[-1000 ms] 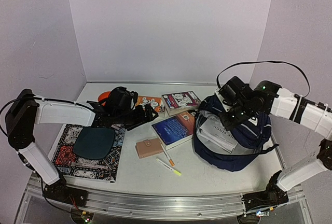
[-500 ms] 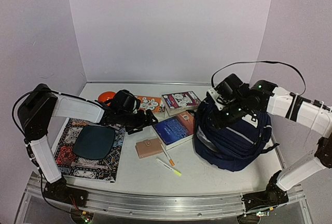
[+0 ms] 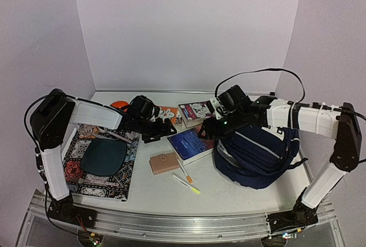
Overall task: Pack the student bag
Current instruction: Adjust the book at the center of the board.
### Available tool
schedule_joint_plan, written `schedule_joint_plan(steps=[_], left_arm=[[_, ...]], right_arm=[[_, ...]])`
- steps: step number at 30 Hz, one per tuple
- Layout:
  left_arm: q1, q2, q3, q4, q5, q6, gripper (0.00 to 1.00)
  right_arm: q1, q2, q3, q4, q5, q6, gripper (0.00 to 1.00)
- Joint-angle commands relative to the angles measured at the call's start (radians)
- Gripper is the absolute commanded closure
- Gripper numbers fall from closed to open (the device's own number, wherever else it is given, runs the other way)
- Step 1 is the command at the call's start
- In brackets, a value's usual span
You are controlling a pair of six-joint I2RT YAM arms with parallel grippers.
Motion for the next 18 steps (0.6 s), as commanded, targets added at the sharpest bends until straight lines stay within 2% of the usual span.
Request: schedule_joint_plan(steps=[1, 10, 18], left_arm=[[0.01, 0.059, 0.131, -0.059, -0.015, 0.149, 0.07], [0.015, 0.18, 0.27, -0.139, -0.009, 0.308, 0.07], [0.015, 0.192, 0.246, -0.148, 0.104, 0.3, 0.13]], right_arm=[[-0.003, 0.021, -0.115, 0.179, 0.025, 0.261, 0.4], [0.002, 0.148, -0.191, 0.315, 0.067, 0.554, 0.38], [0.025, 0.266, -0.157, 0.338, 0.092, 0.642, 0.39]])
